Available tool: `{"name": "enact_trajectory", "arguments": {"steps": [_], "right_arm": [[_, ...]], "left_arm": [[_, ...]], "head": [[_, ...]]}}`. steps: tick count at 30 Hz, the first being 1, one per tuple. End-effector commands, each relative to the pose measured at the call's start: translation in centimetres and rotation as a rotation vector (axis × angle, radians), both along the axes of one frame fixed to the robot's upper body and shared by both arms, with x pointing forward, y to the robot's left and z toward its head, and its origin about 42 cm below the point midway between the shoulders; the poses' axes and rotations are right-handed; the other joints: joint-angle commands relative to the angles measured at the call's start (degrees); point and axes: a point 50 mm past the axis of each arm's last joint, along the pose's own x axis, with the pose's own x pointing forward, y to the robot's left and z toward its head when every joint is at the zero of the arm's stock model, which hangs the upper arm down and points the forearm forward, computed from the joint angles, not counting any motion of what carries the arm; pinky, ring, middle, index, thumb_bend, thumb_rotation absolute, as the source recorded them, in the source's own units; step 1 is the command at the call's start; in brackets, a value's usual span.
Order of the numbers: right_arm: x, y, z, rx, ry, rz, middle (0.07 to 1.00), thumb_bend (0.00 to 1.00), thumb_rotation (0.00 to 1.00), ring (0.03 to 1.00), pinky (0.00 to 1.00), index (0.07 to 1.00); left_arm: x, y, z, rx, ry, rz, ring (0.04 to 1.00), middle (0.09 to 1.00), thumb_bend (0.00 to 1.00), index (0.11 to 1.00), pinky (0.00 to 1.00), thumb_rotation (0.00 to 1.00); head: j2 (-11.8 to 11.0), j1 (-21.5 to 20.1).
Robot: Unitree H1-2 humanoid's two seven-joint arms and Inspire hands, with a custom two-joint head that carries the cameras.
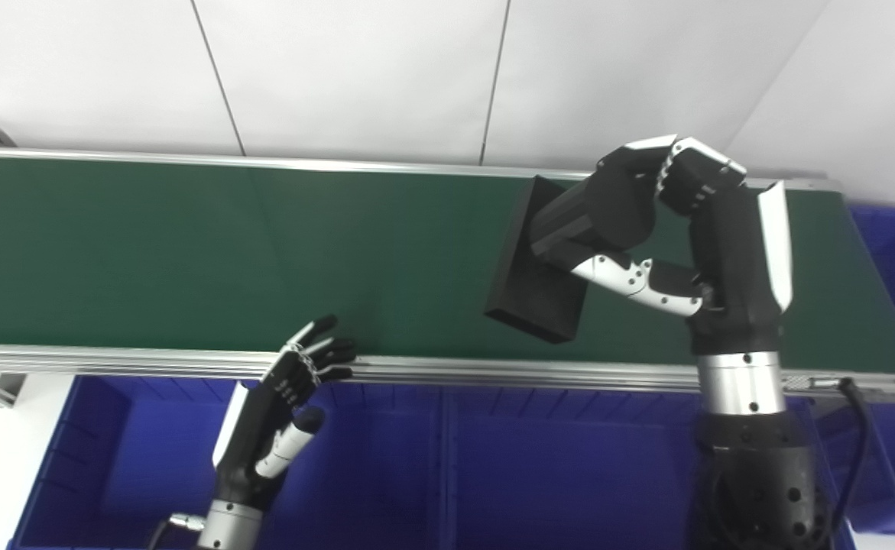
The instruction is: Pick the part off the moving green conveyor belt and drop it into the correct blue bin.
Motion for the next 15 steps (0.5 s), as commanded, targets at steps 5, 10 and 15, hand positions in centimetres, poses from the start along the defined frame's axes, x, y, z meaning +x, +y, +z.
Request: {"name": "enact_trajectory", "arguments": {"steps": [5, 10, 15], "right_arm": [[-1.7, -0.2, -2.9, -0.051, 0.061, -0.077, 0.496, 0.52, 0.00, 0.431, 0.36, 0.500], [-2.7, -0.6, -5.6, -0.033, 0.132, -0.135, 0.496, 0.52, 0.00, 0.407, 0.32, 0.517], [-3.5, -1.0, -7.3, -0.005, 0.171, -0.205, 0.497, 0.52, 0.00, 0.425, 0.36, 0.502]], "left_arm": [[0.3, 0.7, 1.6, -0.005, -0.030, 0.002, 0.745, 0.776, 0.78, 0.861, 0.68, 0.74], [0.1, 1.2, 2.0, -0.002, -0.027, 0.001, 0.747, 0.779, 0.75, 0.866, 0.68, 0.74], [0.0, 1.7, 2.1, 0.000, -0.028, 0.000, 0.743, 0.775, 0.75, 0.864, 0.67, 0.75]], "head": [[1.07, -1.56], [1.58, -2.38], [2.06, -3.67]]}}
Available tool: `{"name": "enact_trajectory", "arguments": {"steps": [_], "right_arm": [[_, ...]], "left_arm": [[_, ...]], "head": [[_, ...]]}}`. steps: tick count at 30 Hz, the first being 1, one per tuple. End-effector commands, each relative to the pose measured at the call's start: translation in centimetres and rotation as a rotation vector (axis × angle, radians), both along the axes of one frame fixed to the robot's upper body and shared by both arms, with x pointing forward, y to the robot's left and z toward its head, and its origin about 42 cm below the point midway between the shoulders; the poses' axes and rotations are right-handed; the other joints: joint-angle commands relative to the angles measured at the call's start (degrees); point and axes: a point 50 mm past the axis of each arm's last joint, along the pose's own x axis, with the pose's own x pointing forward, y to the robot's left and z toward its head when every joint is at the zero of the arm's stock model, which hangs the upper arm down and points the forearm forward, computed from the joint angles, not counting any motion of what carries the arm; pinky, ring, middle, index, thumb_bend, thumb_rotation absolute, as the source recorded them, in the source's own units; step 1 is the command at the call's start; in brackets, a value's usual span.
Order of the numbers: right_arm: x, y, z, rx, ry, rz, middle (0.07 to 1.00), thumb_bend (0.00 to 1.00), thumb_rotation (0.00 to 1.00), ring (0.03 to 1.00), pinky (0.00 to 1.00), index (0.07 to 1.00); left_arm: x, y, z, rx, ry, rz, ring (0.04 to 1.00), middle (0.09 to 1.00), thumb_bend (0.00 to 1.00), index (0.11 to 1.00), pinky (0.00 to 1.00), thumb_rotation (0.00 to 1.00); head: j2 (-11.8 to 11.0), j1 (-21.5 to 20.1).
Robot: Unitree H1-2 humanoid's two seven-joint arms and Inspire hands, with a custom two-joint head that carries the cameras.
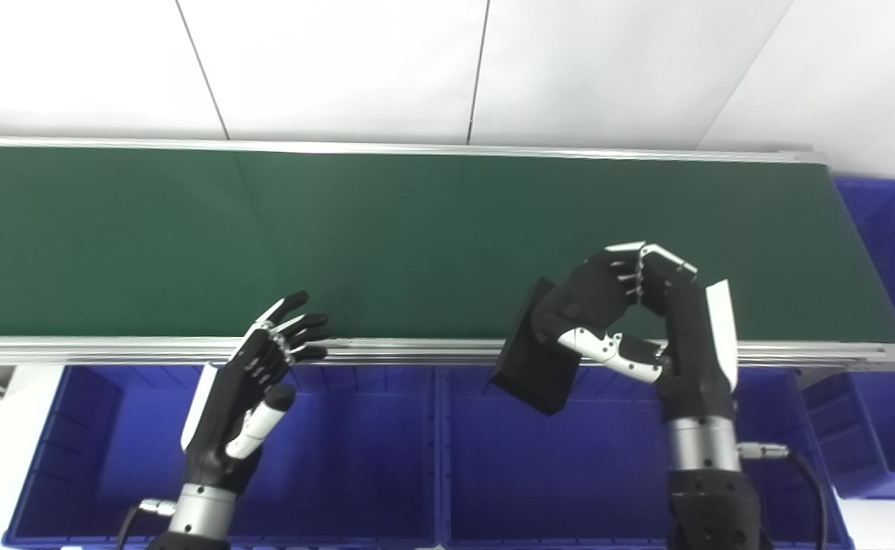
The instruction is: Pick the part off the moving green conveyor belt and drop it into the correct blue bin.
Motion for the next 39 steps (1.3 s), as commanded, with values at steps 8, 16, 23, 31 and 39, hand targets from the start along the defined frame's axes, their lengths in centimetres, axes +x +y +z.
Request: {"name": "enact_trajectory", "arguments": {"steps": [8, 16, 23, 31, 39], "right_arm": [[-1.4, -0.8, -1.5, 0.036, -0.030, -0.127, 0.489, 0.52, 0.00, 0.430, 0.39, 0.507], [-3.2, -1.7, -4.5, 0.022, 0.071, -0.163, 0.487, 0.52, 0.00, 0.419, 0.36, 0.517], [-5.4, -2.3, -8.6, 0.009, 0.149, -0.172, 0.487, 0.52, 0.00, 0.431, 0.39, 0.510], [-5.9, -2.6, -11.2, 0.017, 0.216, -0.219, 0.493, 0.52, 0.00, 0.431, 0.39, 0.505], [-5.8, -3.2, -13.1, 0.008, 0.237, -0.217, 0.496, 0.52, 0.00, 0.429, 0.37, 0.504]], "left_arm": [[-0.1, 1.1, 0.9, -0.027, -0.031, -0.007, 0.734, 0.769, 0.76, 0.857, 0.67, 0.74], [-0.2, 1.5, 1.1, -0.035, -0.029, -0.001, 0.727, 0.767, 0.77, 0.855, 0.66, 0.73], [0.0, 1.7, 1.1, -0.032, -0.026, 0.002, 0.731, 0.769, 0.77, 0.857, 0.66, 0.74], [0.3, 1.4, 1.2, -0.034, -0.029, 0.000, 0.726, 0.765, 0.78, 0.855, 0.66, 0.73], [0.1, 1.3, 1.1, -0.036, -0.028, -0.001, 0.726, 0.766, 0.78, 0.856, 0.66, 0.73]], "head": [[0.66, -0.89], [1.12, -1.55], [1.27, -1.53], [0.99, -1.43], [0.65, -0.27]]}}
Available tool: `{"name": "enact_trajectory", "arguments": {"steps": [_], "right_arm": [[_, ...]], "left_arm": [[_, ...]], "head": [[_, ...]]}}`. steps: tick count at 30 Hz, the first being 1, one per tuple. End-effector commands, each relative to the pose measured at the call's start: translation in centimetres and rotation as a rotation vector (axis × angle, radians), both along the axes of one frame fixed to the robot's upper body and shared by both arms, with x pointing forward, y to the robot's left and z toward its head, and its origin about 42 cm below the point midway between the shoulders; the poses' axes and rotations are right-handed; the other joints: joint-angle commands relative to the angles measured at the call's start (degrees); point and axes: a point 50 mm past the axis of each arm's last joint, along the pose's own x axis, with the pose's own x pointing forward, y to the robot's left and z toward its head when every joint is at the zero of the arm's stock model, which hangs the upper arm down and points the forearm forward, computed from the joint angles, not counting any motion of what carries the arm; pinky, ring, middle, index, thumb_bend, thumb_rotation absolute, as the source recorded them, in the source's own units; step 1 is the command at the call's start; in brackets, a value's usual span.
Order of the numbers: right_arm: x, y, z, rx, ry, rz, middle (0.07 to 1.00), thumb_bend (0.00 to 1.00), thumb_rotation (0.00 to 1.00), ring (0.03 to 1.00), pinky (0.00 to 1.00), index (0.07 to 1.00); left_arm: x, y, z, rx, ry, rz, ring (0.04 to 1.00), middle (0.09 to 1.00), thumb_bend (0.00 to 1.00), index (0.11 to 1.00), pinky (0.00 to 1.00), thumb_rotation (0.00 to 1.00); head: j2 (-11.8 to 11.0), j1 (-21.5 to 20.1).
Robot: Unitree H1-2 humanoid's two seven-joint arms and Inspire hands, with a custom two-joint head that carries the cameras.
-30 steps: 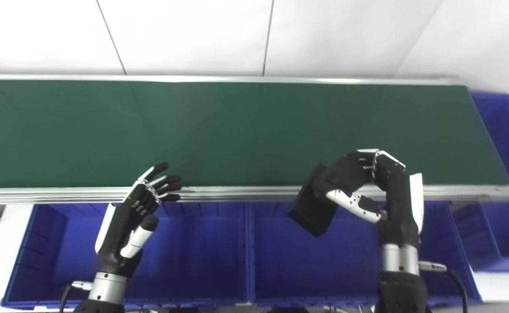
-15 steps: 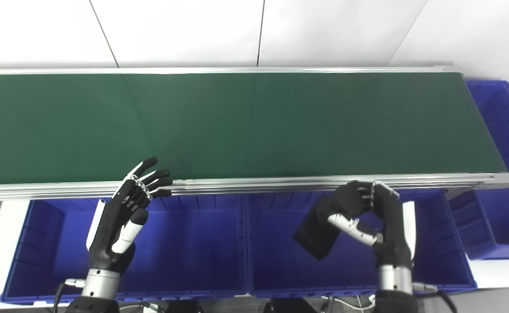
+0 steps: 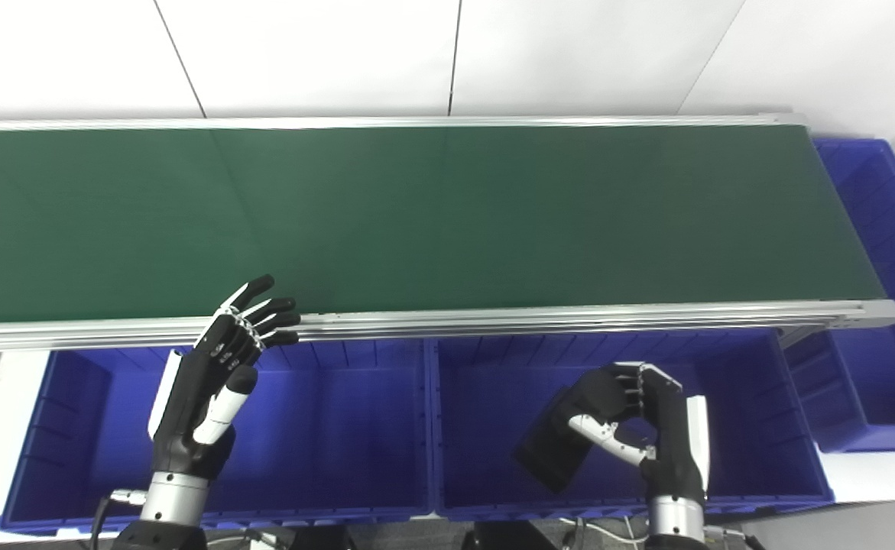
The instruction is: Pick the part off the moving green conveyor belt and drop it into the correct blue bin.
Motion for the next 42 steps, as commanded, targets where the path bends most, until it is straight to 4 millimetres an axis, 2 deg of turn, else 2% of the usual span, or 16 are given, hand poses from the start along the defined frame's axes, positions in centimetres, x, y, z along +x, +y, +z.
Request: {"name": "enact_trajectory", "arguments": {"steps": [1, 12, 17, 19, 20, 21, 22, 23, 25, 27, 30, 38, 42], "right_arm": [[0.6, -0.4, 0.6, -0.014, -0.084, -0.012, 0.494, 0.52, 0.00, 0.424, 0.36, 0.509], [1.3, -0.4, 0.8, 0.019, -0.095, -0.031, 0.490, 0.52, 0.00, 0.431, 0.37, 0.506], [1.4, -0.3, 1.5, 0.029, -0.113, -0.022, 0.493, 0.52, 0.00, 0.437, 0.39, 0.502], [1.4, -0.3, 1.9, 0.042, -0.103, -0.004, 0.494, 0.52, 0.00, 0.427, 0.40, 0.527], [1.4, -0.3, 2.0, 0.051, -0.094, 0.006, 0.612, 0.68, 0.08, 0.546, 0.48, 0.647], [1.3, -0.3, 2.2, 0.058, -0.065, 0.045, 0.652, 0.73, 0.10, 0.586, 0.51, 0.688], [1.3, -0.3, 2.3, 0.062, -0.044, 0.072, 0.783, 0.78, 0.26, 0.722, 0.64, 0.812], [1.3, -0.4, 2.5, 0.057, -0.024, 0.099, 0.816, 0.79, 0.31, 0.756, 0.68, 0.843], [1.3, -0.5, 2.7, 0.060, -0.002, 0.146, 0.931, 0.84, 0.48, 0.879, 0.79, 0.950], [1.3, -0.5, 2.9, 0.071, 0.005, 0.166, 0.986, 0.87, 0.56, 0.950, 0.87, 0.990], [1.2, -0.4, 3.3, 0.076, 0.007, 0.190, 0.999, 0.87, 0.62, 0.968, 0.89, 0.999], [1.5, -0.2, 4.2, 0.063, -0.019, 0.192, 0.972, 0.87, 0.59, 0.961, 0.92, 0.993], [1.5, 0.1, 4.9, 0.087, -0.065, 0.189, 0.919, 0.85, 0.53, 0.918, 0.87, 0.948]], "left_arm": [[0.1, -0.2, 1.0, -0.007, -0.052, -0.012, 0.727, 0.767, 0.77, 0.857, 0.66, 0.73], [-0.2, -0.6, 1.1, -0.007, -0.051, -0.009, 0.729, 0.766, 0.75, 0.858, 0.66, 0.73], [-0.2, -0.7, 1.0, -0.003, -0.049, -0.011, 0.731, 0.768, 0.76, 0.859, 0.66, 0.73], [-0.2, -0.8, 1.0, -0.003, -0.047, -0.011, 0.734, 0.770, 0.76, 0.861, 0.67, 0.73], [-0.2, -0.8, 0.9, -0.003, -0.047, -0.010, 0.737, 0.772, 0.76, 0.862, 0.67, 0.73], [-0.2, -0.8, 0.9, -0.004, -0.046, -0.010, 0.738, 0.772, 0.76, 0.862, 0.67, 0.73], [-0.2, -0.8, 0.9, -0.004, -0.046, -0.009, 0.737, 0.772, 0.76, 0.862, 0.67, 0.73], [-0.2, -0.9, 0.9, -0.005, -0.046, -0.008, 0.736, 0.772, 0.76, 0.862, 0.67, 0.73], [-0.3, -0.9, 0.8, -0.007, -0.045, -0.009, 0.737, 0.772, 0.76, 0.861, 0.67, 0.73], [-0.3, -1.0, 0.8, -0.008, -0.045, -0.010, 0.740, 0.775, 0.76, 0.862, 0.67, 0.74], [-0.3, -1.0, 0.8, -0.006, -0.046, -0.011, 0.743, 0.777, 0.76, 0.863, 0.68, 0.74], [-0.3, -1.2, 0.8, -0.003, -0.047, -0.011, 0.740, 0.774, 0.77, 0.864, 0.67, 0.74], [-0.4, -1.3, 0.8, -0.001, -0.048, -0.010, 0.744, 0.777, 0.76, 0.865, 0.68, 0.74]], "head": [[-0.07, 0.32], [-0.50, 1.32], [-0.81, 1.57], [-0.86, 1.56], [-0.88, 1.57], [-0.97, 1.67], [-0.97, 1.70], [-1.02, 1.95], [-1.10, 2.20], [-1.17, 2.27], [-1.29, 2.35], [-1.51, 2.74], [-1.69, 3.05]]}}
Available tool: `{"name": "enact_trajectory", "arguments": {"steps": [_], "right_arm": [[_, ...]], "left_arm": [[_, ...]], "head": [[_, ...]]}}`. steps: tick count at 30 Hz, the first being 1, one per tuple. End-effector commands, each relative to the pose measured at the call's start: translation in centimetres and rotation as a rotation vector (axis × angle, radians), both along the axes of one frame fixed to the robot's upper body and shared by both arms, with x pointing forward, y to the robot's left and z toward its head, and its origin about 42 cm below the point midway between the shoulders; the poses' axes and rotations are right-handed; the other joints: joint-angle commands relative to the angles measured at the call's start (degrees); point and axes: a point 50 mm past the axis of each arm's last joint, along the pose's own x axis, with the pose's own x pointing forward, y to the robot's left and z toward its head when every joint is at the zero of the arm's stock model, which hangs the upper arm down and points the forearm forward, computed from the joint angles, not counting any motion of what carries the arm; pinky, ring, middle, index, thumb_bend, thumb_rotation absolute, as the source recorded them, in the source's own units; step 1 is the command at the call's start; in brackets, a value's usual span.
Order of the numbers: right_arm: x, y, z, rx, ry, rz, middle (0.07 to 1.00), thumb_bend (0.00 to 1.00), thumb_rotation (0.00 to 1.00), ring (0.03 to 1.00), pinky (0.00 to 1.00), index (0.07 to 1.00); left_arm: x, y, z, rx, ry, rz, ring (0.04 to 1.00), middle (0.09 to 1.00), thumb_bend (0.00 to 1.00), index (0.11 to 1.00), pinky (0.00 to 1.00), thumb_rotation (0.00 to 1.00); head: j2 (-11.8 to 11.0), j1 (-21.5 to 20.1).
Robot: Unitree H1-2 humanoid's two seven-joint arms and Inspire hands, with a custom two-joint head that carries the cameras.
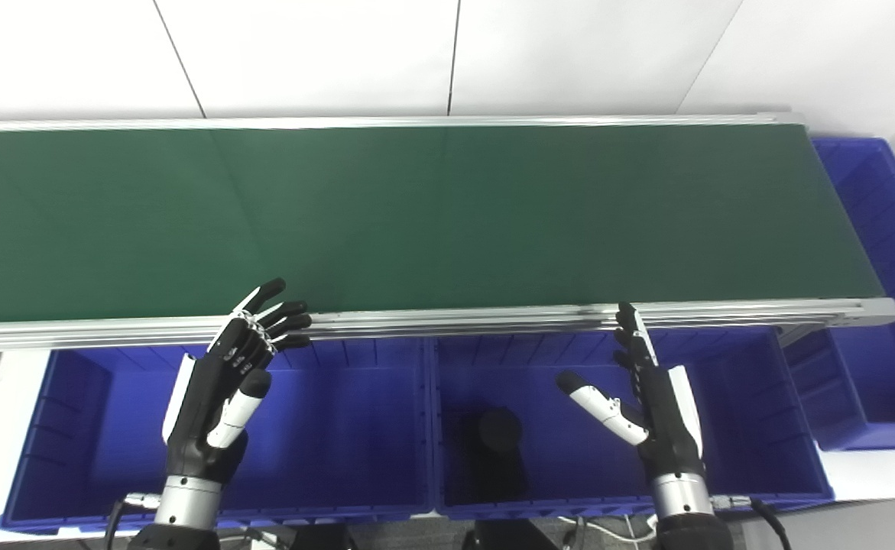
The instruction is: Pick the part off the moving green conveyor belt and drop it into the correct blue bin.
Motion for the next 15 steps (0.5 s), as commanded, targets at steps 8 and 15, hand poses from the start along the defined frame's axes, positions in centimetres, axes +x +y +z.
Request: {"name": "enact_trajectory", "arguments": {"steps": [8, 15], "right_arm": [[0.9, 2.6, 5.0, 0.100, -0.216, 0.132, 0.866, 0.81, 0.46, 0.843, 0.78, 0.897], [2.7, 5.9, 7.0, 0.151, -0.301, 0.319, 0.831, 0.84, 0.42, 0.810, 0.75, 0.870]], "left_arm": [[0.0, -0.3, 0.7, 0.014, -0.055, -0.008, 0.748, 0.780, 0.76, 0.865, 0.68, 0.74], [-0.1, -0.8, 0.6, 0.013, -0.055, 0.001, 0.744, 0.776, 0.76, 0.858, 0.68, 0.73]], "head": [[-0.80, 1.80], [-1.57, 4.51]]}}
